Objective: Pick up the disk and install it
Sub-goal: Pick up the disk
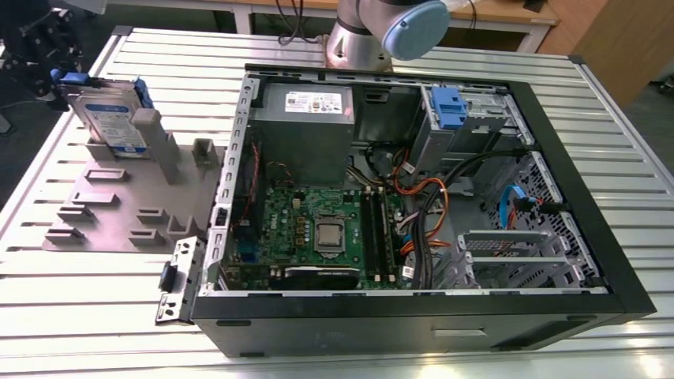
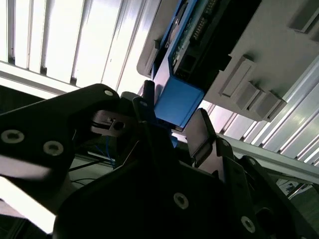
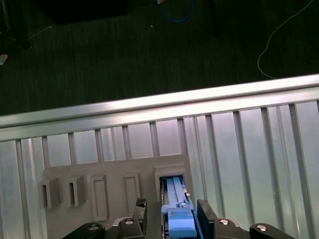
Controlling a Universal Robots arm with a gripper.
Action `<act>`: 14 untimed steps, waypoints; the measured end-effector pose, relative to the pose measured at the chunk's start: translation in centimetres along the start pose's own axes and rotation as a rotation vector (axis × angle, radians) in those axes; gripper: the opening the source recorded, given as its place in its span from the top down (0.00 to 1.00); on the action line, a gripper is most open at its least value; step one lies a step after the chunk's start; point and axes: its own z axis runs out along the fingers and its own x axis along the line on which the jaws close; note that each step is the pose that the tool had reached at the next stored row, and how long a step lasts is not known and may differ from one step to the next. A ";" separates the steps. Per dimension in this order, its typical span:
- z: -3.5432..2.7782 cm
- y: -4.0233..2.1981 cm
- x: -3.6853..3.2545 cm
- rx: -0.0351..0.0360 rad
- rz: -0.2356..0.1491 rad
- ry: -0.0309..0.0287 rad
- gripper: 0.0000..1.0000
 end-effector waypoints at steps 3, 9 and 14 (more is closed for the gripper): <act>0.00 0.07 0.03 0.0001 0.000 -0.0001 0.48; 0.00 0.17 0.07 0.0004 0.000 -0.0002 0.41; -0.51 0.18 0.08 0.0002 0.000 -0.0002 0.41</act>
